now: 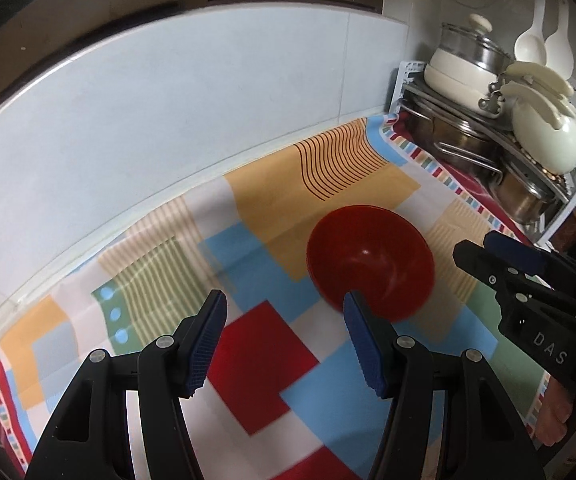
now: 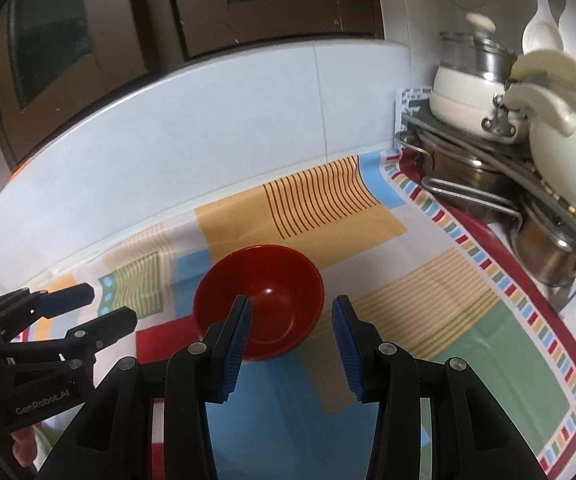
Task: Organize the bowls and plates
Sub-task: 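Pull both grippers back and move them to the red-and-black bowl, then close both grippers on the rim of the red-and-black bowl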
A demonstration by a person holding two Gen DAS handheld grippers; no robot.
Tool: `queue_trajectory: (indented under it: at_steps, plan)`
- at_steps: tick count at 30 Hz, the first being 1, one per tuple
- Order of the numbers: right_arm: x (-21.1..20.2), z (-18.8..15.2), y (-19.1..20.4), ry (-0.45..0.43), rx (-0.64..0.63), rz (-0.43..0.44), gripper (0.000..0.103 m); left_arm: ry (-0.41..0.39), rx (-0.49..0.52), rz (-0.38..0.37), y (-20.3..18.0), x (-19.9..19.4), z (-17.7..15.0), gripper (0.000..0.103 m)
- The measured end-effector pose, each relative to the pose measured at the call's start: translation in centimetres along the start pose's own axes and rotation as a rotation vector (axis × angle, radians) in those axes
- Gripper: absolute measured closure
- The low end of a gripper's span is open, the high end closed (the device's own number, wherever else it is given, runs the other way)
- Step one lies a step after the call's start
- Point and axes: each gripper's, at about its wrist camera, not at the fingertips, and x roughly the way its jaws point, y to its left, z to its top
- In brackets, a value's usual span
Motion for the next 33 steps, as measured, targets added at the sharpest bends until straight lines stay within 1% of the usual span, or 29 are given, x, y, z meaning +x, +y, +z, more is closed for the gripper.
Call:
queue_trajectory:
  at_steps: [11,15,23,27,29,30,31,33]
  plan:
    - [5.2,-0.1,-1.5,0.078,0.037,-0.018,0.06,0.065,0.027,-0.033,-0.1,6.3,1.4,0.043]
    - [6.7,-0.3,-1.9,0.107,0.044,-0.022,0.06,0.085,0.032,-0.027,-0.4,7.9,1.5,0.044]
    - [9.1,-0.6,-1.9,0.158,0.053,-0.012,0.06,0.13,0.021,-0.043,-0.5,10.2,1.6,0.053]
    - [9.6,-0.6,-1.7,0.168,0.047,-0.016,0.061,0.148,0.009,-0.056,-0.7,11.0,1.7,0.056]
    - [9.9,-0.7,-1.6,0.176,0.048,-0.014,0.062,0.155,0.005,-0.062,-0.9,11.4,1.7,0.061]
    - [10.1,-0.8,-1.7,0.182,0.053,-0.008,0.065,0.161,0.001,-0.066,-1.0,11.5,1.7,0.063]
    - [10.3,-0.8,-1.7,0.191,0.058,-0.001,0.066,0.168,-0.003,-0.073,-1.0,11.6,1.7,0.068]
    - [10.5,-1.0,-1.7,0.2,0.067,0.004,0.071,0.178,-0.008,-0.09,-1.1,11.8,1.6,0.073]
